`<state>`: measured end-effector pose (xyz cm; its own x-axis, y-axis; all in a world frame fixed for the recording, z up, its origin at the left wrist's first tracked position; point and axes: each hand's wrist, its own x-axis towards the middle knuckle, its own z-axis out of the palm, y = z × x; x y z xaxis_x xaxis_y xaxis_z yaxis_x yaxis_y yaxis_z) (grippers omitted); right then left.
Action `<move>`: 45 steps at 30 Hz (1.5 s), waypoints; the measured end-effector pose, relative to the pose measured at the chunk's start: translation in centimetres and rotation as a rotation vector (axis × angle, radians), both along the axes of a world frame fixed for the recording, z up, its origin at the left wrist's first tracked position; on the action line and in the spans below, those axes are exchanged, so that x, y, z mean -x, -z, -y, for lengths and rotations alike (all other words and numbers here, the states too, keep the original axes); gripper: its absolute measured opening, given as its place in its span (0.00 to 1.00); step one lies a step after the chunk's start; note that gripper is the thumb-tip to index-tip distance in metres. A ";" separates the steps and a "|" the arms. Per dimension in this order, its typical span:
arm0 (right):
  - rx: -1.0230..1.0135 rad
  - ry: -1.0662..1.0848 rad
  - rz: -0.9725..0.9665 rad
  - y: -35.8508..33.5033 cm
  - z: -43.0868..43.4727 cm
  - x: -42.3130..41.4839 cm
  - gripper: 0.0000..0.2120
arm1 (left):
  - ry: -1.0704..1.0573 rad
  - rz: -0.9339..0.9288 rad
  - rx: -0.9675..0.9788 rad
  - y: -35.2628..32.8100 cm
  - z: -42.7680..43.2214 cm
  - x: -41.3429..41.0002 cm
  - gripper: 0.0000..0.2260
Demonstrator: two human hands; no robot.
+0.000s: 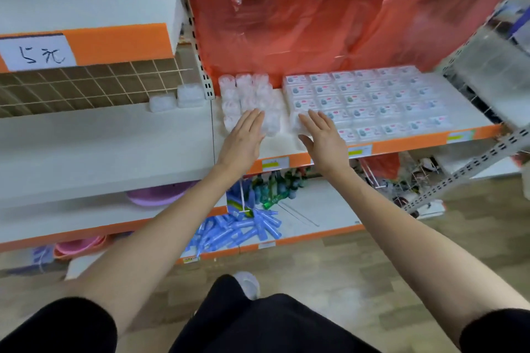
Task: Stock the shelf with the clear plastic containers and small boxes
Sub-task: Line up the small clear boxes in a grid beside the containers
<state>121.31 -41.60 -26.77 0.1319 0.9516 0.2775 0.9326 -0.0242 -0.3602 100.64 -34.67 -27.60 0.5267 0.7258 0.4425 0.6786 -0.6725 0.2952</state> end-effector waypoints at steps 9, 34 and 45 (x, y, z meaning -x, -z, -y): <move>0.021 0.180 -0.047 2.0 -2.6 -10.2 0.23 | 0.122 -0.026 -0.011 2.0 -3.2 -9.4 0.21; 0.118 -0.063 -0.048 5.0 -10.4 -22.5 0.18 | -0.120 0.017 0.074 3.3 -3.9 -20.0 0.22; 0.145 0.110 -0.995 2.0 -9.9 -15.6 0.20 | -0.146 0.116 0.067 2.6 -3.1 -20.2 0.22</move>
<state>136.94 -31.73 -28.77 0.3292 0.9361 -0.1240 0.1999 -0.1974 -0.9597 120.87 -31.56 -30.17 0.3614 0.8206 0.4428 0.7265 -0.5455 0.4180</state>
